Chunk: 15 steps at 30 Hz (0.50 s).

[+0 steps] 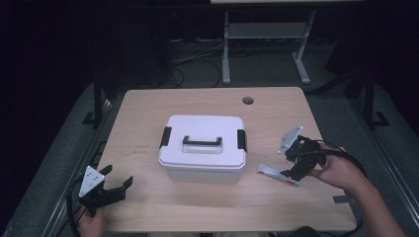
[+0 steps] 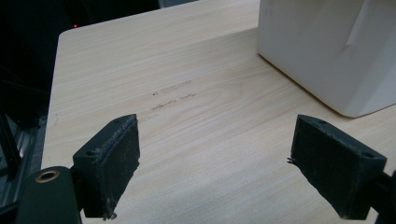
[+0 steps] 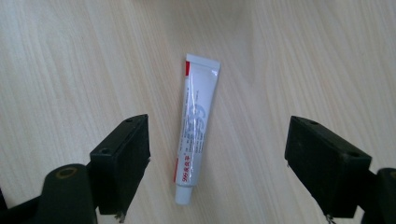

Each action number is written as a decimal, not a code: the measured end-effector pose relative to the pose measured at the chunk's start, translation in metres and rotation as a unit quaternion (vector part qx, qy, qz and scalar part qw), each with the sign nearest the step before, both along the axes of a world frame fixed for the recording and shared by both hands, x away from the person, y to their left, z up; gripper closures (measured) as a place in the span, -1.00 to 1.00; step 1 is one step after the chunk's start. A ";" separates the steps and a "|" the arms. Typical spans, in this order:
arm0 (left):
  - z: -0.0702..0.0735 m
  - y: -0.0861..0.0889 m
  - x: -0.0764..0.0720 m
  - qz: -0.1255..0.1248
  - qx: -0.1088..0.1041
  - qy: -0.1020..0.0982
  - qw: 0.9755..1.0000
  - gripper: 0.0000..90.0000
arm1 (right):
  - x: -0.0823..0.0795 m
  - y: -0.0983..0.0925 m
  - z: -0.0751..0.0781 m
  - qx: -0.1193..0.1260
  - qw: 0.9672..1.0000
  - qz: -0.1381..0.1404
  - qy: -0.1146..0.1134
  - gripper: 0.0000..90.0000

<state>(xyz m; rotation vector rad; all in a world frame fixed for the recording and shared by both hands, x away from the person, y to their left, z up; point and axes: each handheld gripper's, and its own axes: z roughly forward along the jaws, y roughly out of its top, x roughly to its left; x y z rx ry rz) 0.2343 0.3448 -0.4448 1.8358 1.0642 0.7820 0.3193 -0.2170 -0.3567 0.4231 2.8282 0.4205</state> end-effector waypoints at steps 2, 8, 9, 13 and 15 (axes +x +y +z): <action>0.000 0.000 0.000 0.000 0.001 0.000 1.000 -0.66 | 0.001 0.002 0.001 -0.003 1.000 0.003 -0.001 -0.52; 0.000 0.001 0.000 0.000 0.000 0.002 1.000 -0.67 | 0.001 0.014 0.009 -0.012 1.000 0.016 -0.004 -0.52; 0.000 0.001 0.000 -0.001 -0.002 0.001 1.000 -0.67 | 0.001 0.019 0.011 -0.016 1.000 0.022 -0.004 -0.52; 0.000 0.002 0.000 -0.002 0.001 0.001 1.000 -0.67 | 0.001 0.026 0.017 -0.022 0.999 0.030 -0.007 -0.52; 0.000 0.002 0.000 -0.002 0.001 0.001 1.000 -0.67 | 0.002 0.029 0.021 -0.019 0.999 0.033 -0.007 -0.51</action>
